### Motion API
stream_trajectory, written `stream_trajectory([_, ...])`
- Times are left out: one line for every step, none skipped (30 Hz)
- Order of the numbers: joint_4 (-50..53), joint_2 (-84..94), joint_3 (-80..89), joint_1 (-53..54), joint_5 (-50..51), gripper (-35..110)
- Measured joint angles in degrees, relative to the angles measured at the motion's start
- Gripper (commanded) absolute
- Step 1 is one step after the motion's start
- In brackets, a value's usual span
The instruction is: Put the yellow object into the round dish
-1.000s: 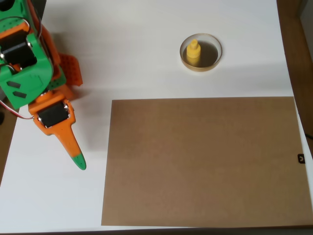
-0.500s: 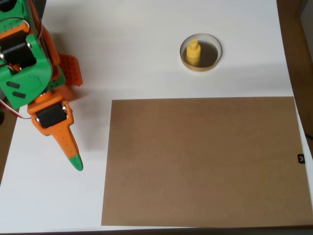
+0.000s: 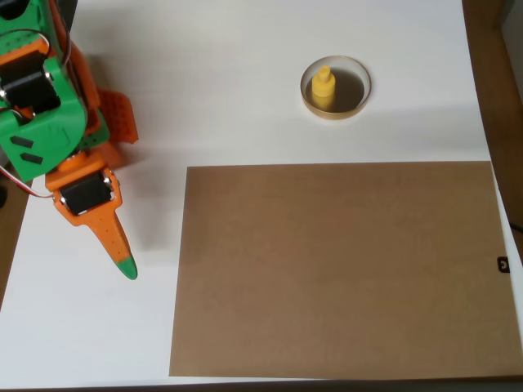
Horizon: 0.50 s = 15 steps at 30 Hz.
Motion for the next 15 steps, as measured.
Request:
stream_trajectory([0.0,0.0,0.0,0.0,-0.09,15])
stream_trajectory([0.0,0.0,0.0,0.0,-0.09,14])
stream_trajectory([0.0,0.0,0.0,0.0,-0.09,13])
stream_trajectory([0.0,0.0,0.0,0.0,-0.09,12])
stream_trajectory([0.0,0.0,0.0,0.0,-0.09,12])
stream_trajectory([0.0,0.0,0.0,0.0,-0.09,11])
stream_trajectory([0.0,0.0,0.0,0.0,-0.09,10])
stream_trajectory([0.0,0.0,0.0,0.0,0.0,10])
stream_trajectory([0.0,0.0,0.0,0.0,0.26,9])
stream_trajectory([0.0,0.0,0.0,0.35,0.26,9])
stream_trajectory([0.0,0.0,0.0,0.62,0.18,10])
stream_trajectory([0.0,0.0,0.0,0.7,0.18,11])
stream_trajectory([0.0,0.0,0.0,0.44,0.35,10])
stream_trajectory([0.0,0.0,0.0,0.44,0.7,9])
stream_trajectory([0.0,0.0,0.0,0.53,1.23,9])
